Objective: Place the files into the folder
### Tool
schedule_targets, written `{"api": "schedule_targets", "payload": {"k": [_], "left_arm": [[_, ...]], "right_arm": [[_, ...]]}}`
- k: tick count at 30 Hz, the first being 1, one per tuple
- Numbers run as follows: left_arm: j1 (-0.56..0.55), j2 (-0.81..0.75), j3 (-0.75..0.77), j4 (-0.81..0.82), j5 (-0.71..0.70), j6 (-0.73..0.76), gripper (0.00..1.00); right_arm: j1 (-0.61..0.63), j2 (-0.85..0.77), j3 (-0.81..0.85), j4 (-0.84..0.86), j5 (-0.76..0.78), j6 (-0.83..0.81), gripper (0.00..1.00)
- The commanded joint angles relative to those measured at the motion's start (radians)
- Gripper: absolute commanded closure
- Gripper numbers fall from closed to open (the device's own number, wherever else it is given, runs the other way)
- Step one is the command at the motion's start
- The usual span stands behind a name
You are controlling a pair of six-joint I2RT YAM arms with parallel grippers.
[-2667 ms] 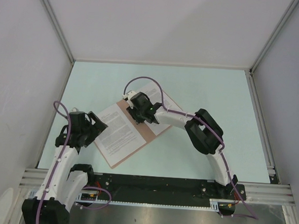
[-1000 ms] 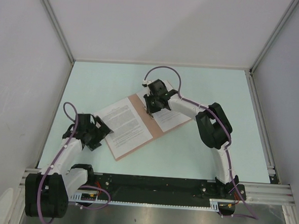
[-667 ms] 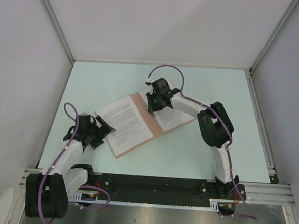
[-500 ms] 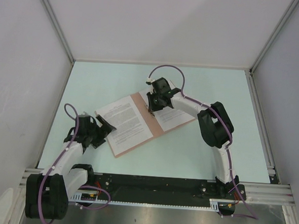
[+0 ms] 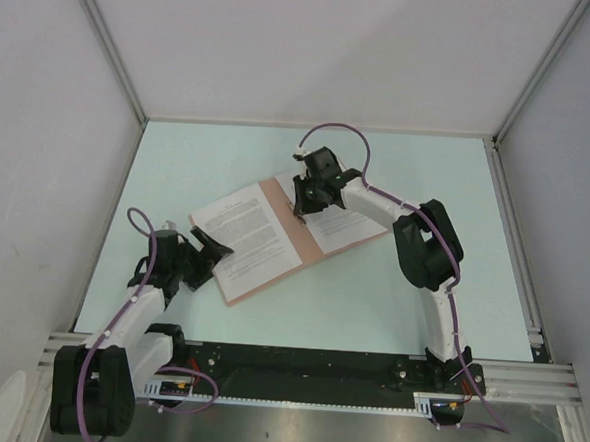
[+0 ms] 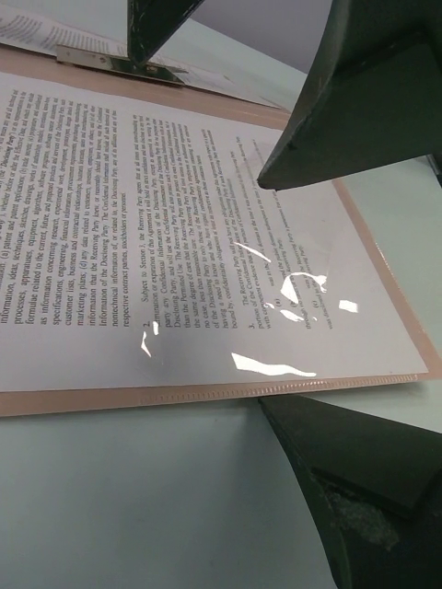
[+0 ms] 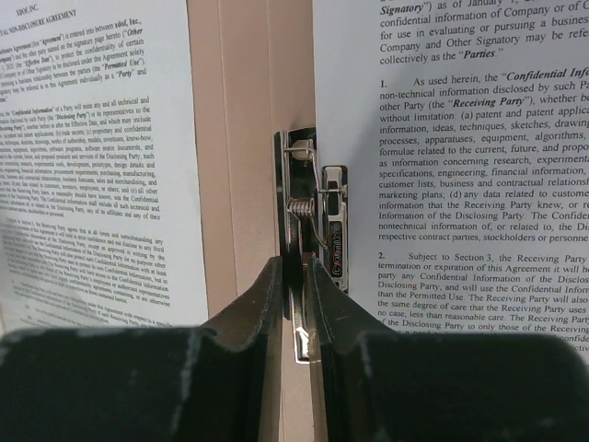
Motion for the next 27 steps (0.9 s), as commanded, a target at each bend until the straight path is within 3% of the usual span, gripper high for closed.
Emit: {"api": "schedule_targets", "payload": {"k": [1,6,13,19,20,27], "left_arm": [[-0.005,-0.024,-0.021,-0.104,0.019,-0.015,0.01],[-0.005,-0.081,-0.058,-0.119,0.065,-0.032,0.0],[-0.005,-0.093,-0.132,0.078,0.116,-0.048,0.0],[-0.005,-0.239,-0.092,0.004,0.054,-0.005,0.05],[-0.005,-0.257,-0.087,-0.009,0.047,0.0,0.07],[-0.005,-0.267,-0.047,-0.06,0.037,0.037,0.51]], "right_arm": [[-0.009,-0.048,0.068,0.003,-0.042,0.041,1.0],[-0.019,-0.031,0.092,0.003,-0.062,0.073,1.0],[-0.022,-0.026,0.085,0.001,-0.08,0.082,1.0],[-0.01,-0.023,0.065,0.001,-0.06,0.066,1.0],[0.0,-0.021,0.056,0.014,-0.054,0.066,1.0],[0.051,-0.02,0.006,0.051,-0.01,0.047,1.0]]}}
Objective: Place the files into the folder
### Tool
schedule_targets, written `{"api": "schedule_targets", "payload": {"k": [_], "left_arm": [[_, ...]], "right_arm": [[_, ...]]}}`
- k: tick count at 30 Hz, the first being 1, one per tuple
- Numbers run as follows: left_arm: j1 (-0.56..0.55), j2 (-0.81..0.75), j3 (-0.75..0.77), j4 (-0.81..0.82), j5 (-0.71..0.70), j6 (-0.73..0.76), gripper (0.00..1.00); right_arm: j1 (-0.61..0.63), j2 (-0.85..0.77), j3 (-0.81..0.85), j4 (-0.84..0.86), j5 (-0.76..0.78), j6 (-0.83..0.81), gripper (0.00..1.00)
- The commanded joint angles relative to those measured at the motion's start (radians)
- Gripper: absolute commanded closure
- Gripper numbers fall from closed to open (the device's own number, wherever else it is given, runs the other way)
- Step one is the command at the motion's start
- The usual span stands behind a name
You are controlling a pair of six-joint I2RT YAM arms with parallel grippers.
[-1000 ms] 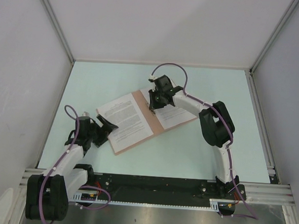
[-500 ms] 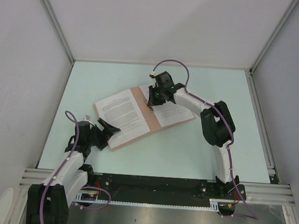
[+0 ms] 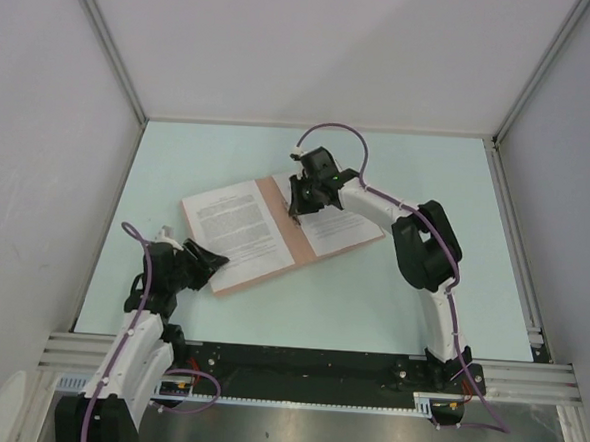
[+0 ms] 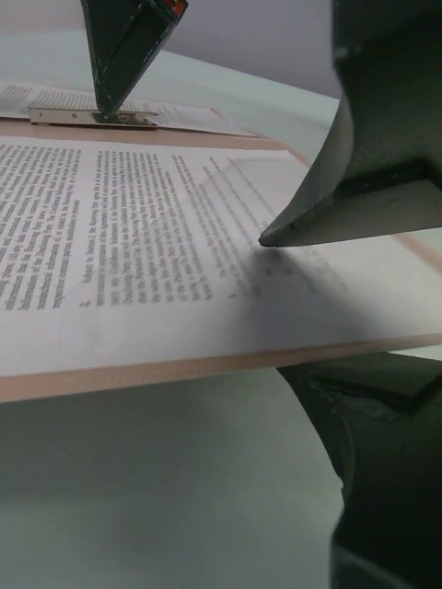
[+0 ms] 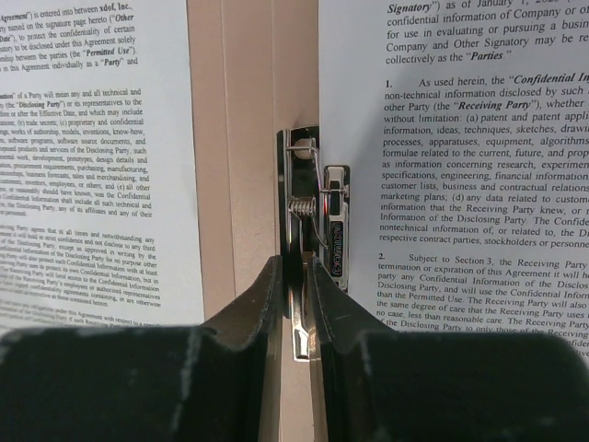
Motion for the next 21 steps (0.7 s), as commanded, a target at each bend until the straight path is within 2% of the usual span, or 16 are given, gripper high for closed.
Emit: {"api": "schedule_targets", "payload": {"k": [1,2,4,5,6,8,9,10,13,15,17,18,19,20,21], "left_arm": [[-0.006,0.018,0.047,-0.021,0.008,0.037,0.56],[-0.005,0.025,0.048,-0.018,0.014,0.04,0.65],[-0.005,0.027,0.053,-0.014,0.018,0.043,0.71],[-0.006,0.027,0.057,-0.021,0.02,0.045,0.75],[-0.006,0.021,0.067,-0.027,0.023,0.046,0.78],[-0.005,0.01,0.079,-0.042,0.026,0.05,0.86],[-0.005,0.003,0.087,-0.066,0.029,0.053,0.88],[-0.006,-0.001,0.108,-0.08,0.031,0.057,0.9],[-0.006,-0.004,0.159,-0.142,0.032,0.08,0.96],[-0.005,-0.005,0.191,-0.175,0.035,0.083,0.99],[-0.006,-0.005,0.208,-0.192,0.04,0.073,1.0],[-0.006,-0.005,0.225,-0.205,0.049,0.068,1.0],[-0.006,-0.005,0.232,-0.211,0.052,0.065,1.0],[-0.005,-0.005,0.24,-0.218,0.054,0.065,0.99],[-0.006,-0.002,0.258,-0.237,0.049,0.066,0.98]], "right_arm": [[0.044,-0.024,-0.015,0.055,0.019,-0.007,0.98],[0.045,-0.029,-0.021,0.056,0.025,-0.008,0.96],[0.051,-0.055,-0.031,0.056,0.048,-0.013,0.81],[0.053,-0.069,-0.043,0.047,0.058,-0.026,0.72],[0.056,-0.089,-0.048,0.035,0.081,-0.039,0.56],[0.068,-0.179,-0.069,-0.017,0.118,-0.097,0.45],[0.08,-0.22,-0.14,-0.014,0.167,-0.124,0.35],[0.108,-0.309,-0.182,-0.007,0.19,-0.154,0.3],[0.171,-0.412,-0.355,0.053,0.249,-0.267,0.2],[0.255,-0.497,-0.477,0.204,0.259,-0.307,0.13],[0.354,-0.544,-0.619,0.357,0.333,-0.344,0.09],[0.399,-0.554,-0.653,0.404,0.362,-0.382,0.02],[0.442,-0.563,-0.725,0.52,0.403,-0.408,0.0],[0.535,-0.567,-0.745,0.561,0.492,-0.442,0.0],[0.577,-0.564,-0.764,0.6,0.544,-0.47,0.0]]}}
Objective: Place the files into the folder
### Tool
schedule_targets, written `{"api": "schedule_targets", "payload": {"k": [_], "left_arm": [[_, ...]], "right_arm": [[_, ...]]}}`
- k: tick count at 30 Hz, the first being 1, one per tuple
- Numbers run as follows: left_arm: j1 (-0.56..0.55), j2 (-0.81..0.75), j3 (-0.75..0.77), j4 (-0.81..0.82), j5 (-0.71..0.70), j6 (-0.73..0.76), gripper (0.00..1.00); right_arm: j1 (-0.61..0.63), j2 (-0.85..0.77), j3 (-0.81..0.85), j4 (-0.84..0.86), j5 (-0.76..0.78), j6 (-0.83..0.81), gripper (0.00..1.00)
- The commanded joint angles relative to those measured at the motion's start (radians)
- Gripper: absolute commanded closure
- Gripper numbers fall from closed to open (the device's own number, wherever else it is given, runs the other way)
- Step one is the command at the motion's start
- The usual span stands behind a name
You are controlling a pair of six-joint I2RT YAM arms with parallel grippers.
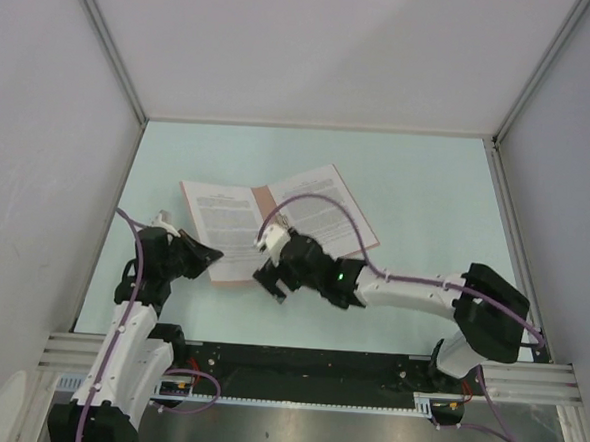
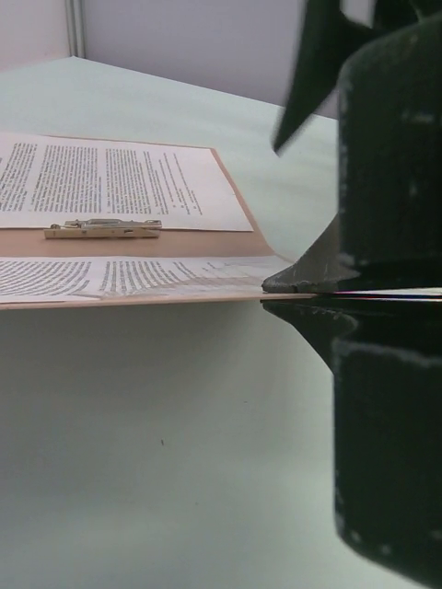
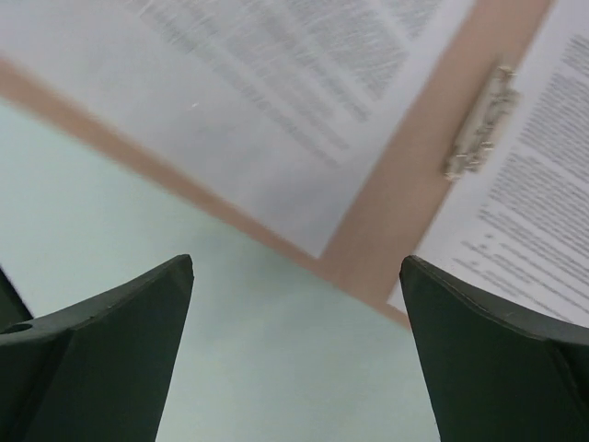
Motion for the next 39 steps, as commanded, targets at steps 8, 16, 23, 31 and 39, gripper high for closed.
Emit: {"api": "schedule_targets", "payload": {"k": [8,16,23,31,39], "left_arm": [[-0.004,0.011,0.115,-0.096,0.022,0.024,0.97],[-0.004,0.005,0.138,-0.115,0.021,0.007,0.94],[-0.004,0.011,0.17,-0.127,0.018,0.024,0.75],[-0.003,0.005,0.301,-0.191,-0.066,0.119,0.07],[-0.003,-0.019,0.453,-0.277,-0.251,0.21,0.01]], "right_arm": [[0.328,0.136,-0.147,0.611,0.514,-0.337,0.01],[0.397,0.279,-0.147,0.946,0.65,-0.534,0.29],[0.379,0.287,-0.145,0.995,0.661,-0.474,0.77],[0.262,0.174,-0.156,0.696,0.511,-0.103,1.0],[-0.061,-0.021,-0.269,0.583,0.123,0.241,1.0]]}}
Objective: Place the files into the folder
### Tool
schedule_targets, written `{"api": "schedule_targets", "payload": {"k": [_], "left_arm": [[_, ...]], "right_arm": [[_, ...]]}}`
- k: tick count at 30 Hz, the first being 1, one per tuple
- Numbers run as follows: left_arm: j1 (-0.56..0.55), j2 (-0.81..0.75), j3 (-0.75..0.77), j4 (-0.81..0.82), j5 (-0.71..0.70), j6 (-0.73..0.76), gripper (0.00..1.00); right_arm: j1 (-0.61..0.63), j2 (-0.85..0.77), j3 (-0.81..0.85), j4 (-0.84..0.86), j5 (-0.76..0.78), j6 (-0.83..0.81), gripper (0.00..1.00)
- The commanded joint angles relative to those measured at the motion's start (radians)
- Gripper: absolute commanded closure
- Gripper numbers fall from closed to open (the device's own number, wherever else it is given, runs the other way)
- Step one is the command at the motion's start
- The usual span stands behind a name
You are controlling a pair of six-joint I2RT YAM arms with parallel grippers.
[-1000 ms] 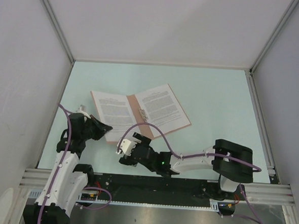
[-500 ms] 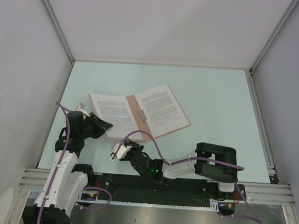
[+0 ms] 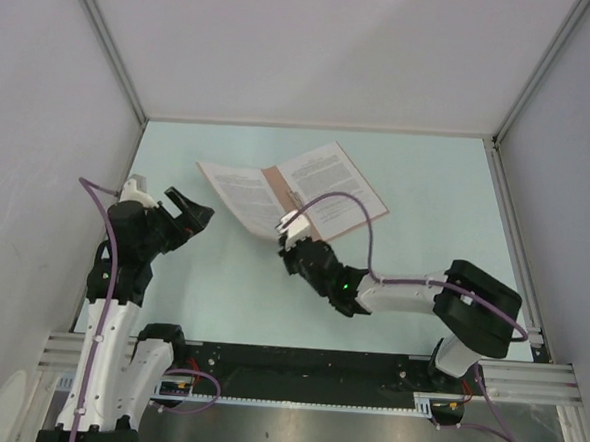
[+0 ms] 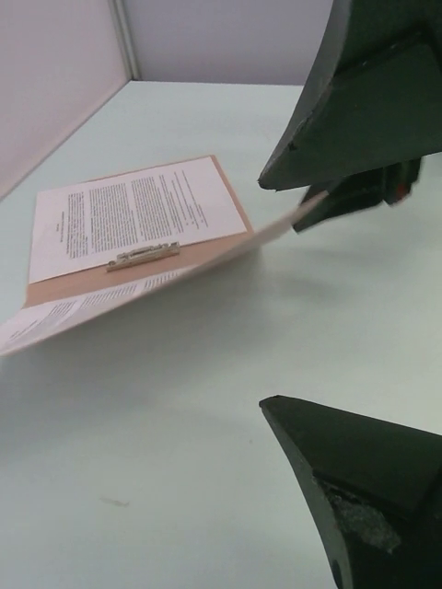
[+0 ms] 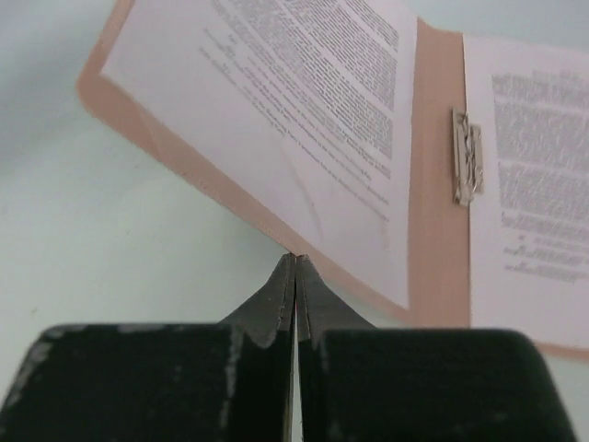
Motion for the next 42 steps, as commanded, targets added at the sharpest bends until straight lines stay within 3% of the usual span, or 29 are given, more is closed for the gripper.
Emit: {"api": "schedule_targets", "payload": {"k": [1,7,10,14,20,21,24,26,28,33,35,36,38,42], "left_arm": [[-0.003,-0.028,0.076,-0.067,-0.129,0.076,0.01],[-0.003,-0.063,0.04,-0.073,-0.12,0.069,0.01],[-0.003,-0.07,0.012,-0.07,-0.103,0.061,0.01],[-0.003,-0.067,-0.005,-0.047,-0.074,0.052,0.0],[-0.003,-0.01,-0.04,-0.006,-0.054,0.018,0.0],[-0.003,0.008,-0.054,0.011,-0.04,0.006,0.01],[-0.004,0.087,-0.12,0.106,0.053,-0.02,0.01],[-0.004,0.134,-0.2,0.189,0.15,-0.06,0.03],[-0.01,0.171,-0.244,0.28,0.2,-0.079,0.05],[-0.047,0.237,-0.257,0.326,0.216,-0.08,0.07],[-0.049,0.233,-0.267,0.329,0.218,-0.076,0.07],[-0.049,0.227,-0.272,0.33,0.216,-0.074,0.07],[-0.049,0.214,-0.283,0.326,0.218,-0.069,0.07],[-0.05,0.191,-0.307,0.327,0.233,-0.073,0.07]], "right_arm": [[-0.175,-0.116,-0.06,-0.052,-0.243,0.26,1.0],[-0.443,-0.156,-0.133,-0.034,-0.513,0.458,1.0],[-0.568,-0.113,-0.179,0.06,-0.673,0.568,1.0],[-0.611,-0.081,-0.189,0.106,-0.767,0.575,1.0],[-0.513,-0.124,-0.152,-0.039,-0.593,0.4,0.53],[-0.516,-0.121,-0.144,-0.061,-0.56,0.404,0.39],[-0.559,-0.055,-0.072,-0.147,-0.526,0.447,0.14],[-0.554,-0.012,0.038,-0.227,-0.532,0.365,0.0],[-0.53,0.057,0.102,-0.247,-0.497,0.271,0.0],[-0.518,0.21,0.384,-0.327,-0.413,0.03,0.0],[-0.519,0.29,0.464,-0.345,-0.408,-0.026,0.09],[-0.521,0.319,0.542,-0.359,-0.409,-0.06,0.23],[-0.524,0.41,0.636,-0.434,-0.4,-0.092,0.39],[-0.524,0.551,0.849,-0.59,-0.377,-0.136,0.42]]}}
